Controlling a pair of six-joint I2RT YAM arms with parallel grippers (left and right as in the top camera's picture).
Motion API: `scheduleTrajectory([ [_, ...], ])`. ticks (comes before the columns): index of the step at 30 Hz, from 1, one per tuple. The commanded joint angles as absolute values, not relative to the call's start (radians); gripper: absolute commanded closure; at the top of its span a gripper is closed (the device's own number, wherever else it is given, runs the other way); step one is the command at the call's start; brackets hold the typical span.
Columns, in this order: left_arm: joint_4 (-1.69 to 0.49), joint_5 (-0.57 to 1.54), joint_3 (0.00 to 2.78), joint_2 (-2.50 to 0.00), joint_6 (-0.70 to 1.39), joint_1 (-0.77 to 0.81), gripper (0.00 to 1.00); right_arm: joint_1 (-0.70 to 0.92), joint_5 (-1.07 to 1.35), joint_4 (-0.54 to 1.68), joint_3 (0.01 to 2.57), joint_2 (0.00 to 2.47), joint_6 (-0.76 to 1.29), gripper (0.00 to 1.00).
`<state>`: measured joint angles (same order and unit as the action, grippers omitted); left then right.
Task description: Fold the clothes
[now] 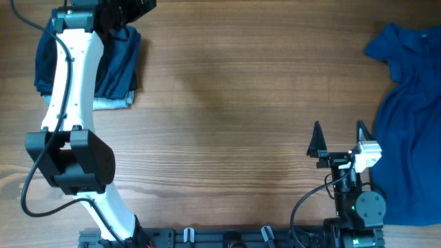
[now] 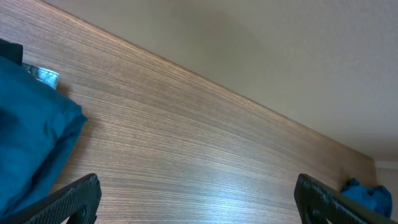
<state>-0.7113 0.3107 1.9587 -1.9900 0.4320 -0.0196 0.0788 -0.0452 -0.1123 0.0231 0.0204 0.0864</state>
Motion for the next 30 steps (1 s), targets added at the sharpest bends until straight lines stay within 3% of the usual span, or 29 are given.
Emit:
scheduleTrajectory([
  [1, -0.709, 0.302, 1.957, -1.997, 0.434, -0.019, 0.00, 0.081, -0.021, -0.020, 0.005, 0.003, 0.106, 0.00],
  [30, -0.728, 0.301, 1.956, -1.968, 0.434, -0.019, 0.00, 0.081, -0.002, -0.008, 0.005, 0.010, 0.107, 0.01],
])
